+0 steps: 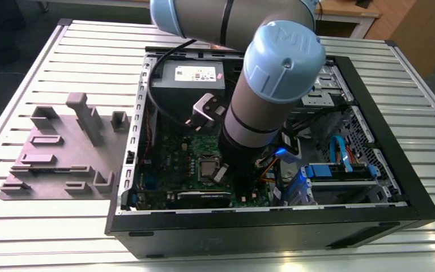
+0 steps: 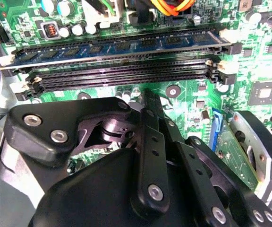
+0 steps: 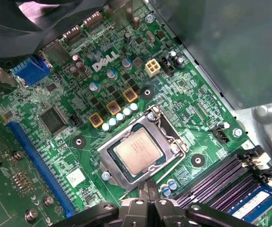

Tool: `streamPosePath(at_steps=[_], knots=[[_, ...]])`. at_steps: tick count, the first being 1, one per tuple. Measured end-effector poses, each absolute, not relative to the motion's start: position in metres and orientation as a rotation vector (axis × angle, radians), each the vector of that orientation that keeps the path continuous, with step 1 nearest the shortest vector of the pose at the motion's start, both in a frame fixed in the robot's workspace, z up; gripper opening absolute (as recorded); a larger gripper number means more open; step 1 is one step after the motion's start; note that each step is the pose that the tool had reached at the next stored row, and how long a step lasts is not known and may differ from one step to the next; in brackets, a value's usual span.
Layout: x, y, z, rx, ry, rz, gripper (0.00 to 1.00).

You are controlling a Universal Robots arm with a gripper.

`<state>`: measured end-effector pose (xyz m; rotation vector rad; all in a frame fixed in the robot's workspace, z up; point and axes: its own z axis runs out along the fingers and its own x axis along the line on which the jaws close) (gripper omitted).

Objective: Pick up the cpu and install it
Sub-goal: 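Install the first cpu locking lever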

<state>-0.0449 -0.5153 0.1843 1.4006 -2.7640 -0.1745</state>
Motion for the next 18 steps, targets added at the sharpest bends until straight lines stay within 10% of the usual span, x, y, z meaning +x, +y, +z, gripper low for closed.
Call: streamPosePath(at_steps=[18], knots=[[-0.045,-0.515,0.212,1.406,-2.772,-0.205,0.1]])
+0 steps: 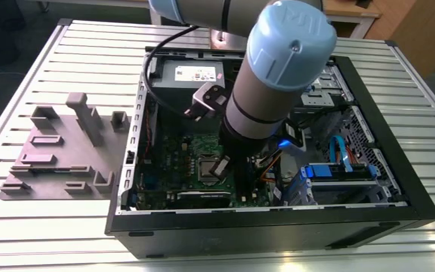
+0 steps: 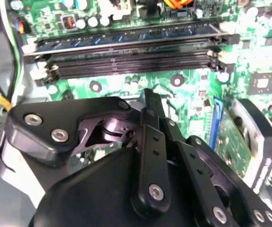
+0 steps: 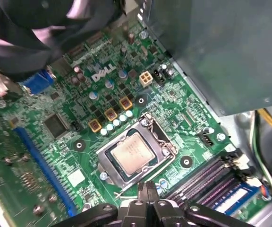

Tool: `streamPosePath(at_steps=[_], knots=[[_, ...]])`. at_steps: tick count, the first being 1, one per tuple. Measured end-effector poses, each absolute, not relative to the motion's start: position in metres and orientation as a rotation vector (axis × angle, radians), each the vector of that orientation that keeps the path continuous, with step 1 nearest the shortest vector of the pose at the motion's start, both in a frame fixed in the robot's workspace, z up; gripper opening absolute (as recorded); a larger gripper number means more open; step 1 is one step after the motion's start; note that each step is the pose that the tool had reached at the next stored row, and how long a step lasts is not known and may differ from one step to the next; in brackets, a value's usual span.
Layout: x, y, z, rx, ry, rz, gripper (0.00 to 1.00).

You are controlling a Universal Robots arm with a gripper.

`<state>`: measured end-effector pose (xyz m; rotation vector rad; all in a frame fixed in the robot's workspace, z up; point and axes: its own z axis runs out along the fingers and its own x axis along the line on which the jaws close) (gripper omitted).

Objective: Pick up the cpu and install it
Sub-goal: 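Install the first cpu locking lever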

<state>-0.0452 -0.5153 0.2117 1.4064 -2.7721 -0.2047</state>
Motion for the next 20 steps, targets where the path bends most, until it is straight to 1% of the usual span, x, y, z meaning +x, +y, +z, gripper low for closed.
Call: streamPosePath(at_steps=[6,20], knots=[[-0.045,-0.515,0.231,1.406,-2.772,-0.205,0.1],[-0.067,-0.507,0.23,1.409,-2.776,-0.202,0.1]])
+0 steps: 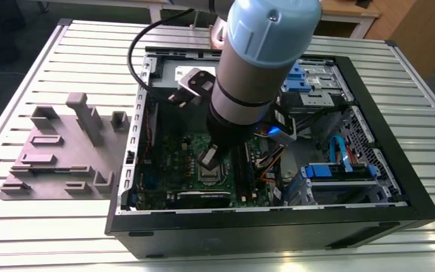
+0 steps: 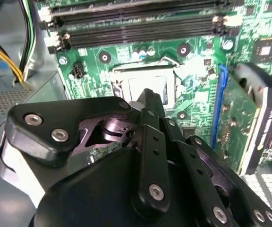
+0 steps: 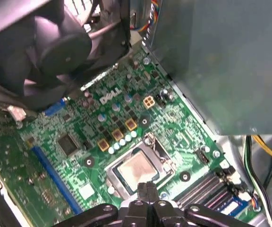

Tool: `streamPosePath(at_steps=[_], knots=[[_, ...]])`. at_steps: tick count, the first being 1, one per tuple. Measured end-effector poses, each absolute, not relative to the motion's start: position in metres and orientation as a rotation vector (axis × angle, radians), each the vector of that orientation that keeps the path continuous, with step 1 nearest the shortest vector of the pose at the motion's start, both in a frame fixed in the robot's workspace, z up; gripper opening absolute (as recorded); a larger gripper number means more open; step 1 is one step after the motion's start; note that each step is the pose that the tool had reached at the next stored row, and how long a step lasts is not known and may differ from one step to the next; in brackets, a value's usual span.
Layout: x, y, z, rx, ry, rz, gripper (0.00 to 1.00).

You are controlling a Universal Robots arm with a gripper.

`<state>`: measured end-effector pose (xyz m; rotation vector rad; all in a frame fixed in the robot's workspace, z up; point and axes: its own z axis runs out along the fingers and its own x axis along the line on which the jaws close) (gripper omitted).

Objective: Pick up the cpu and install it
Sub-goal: 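Install the first cpu locking lever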

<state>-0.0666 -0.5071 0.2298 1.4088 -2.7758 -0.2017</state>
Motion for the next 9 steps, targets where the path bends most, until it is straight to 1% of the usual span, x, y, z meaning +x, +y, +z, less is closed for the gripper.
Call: streamPosePath(at_steps=[5,9], knots=[[-0.072,-0.504,0.232,1.409,-2.777,-0.2,0.1],[-0.072,-0.504,0.247,1.409,-2.777,-0.201,0.1]])
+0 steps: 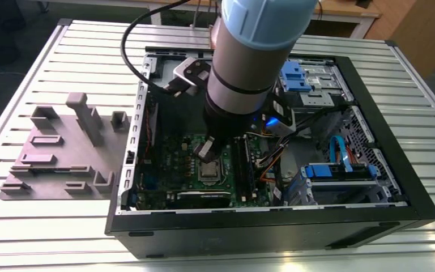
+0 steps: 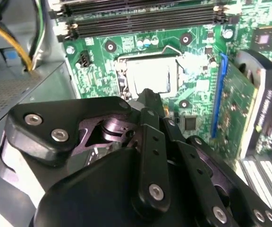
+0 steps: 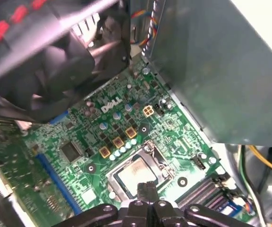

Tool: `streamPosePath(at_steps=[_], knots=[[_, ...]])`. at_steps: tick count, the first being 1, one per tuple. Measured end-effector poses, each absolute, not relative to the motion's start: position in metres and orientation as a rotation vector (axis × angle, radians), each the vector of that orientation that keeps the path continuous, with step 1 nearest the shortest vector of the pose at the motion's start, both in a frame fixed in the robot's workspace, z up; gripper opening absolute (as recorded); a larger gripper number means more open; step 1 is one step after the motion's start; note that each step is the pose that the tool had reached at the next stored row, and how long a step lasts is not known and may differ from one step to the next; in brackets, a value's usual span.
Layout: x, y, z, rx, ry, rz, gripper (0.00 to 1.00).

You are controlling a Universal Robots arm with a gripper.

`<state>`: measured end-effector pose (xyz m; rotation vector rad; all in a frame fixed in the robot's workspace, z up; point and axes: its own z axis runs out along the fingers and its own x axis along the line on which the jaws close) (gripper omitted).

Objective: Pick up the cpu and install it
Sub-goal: 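Install the first cpu locking lever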

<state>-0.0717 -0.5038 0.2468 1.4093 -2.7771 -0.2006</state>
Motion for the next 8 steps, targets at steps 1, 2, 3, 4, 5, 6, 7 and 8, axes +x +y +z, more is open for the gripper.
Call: streamPosePath(at_steps=[1,2,3,4,5,6,7,8], knots=[[-0.0717,-0.5038,0.2493,1.409,-2.777,-0.2,0.1],[-0.0717,-0.5038,0.2498,1.409,-2.777,-0.201,0.1],[-0.0717,-0.5037,0.2497,1.409,-2.777,-0.201,0.1],[-0.0717,-0.5038,0.2497,1.409,-2.777,-0.201,0.1],[-0.0717,-0.5038,0.2505,1.409,-2.777,-0.201,0.1],[-0.0717,-0.5038,0.2511,1.409,-2.777,-0.201,0.1],[-0.0717,-0.5038,0.2511,1.409,-2.777,-0.201,0.1],[-0.0717,-0.5038,0.2511,1.409,-2.777,-0.201,0.1]])
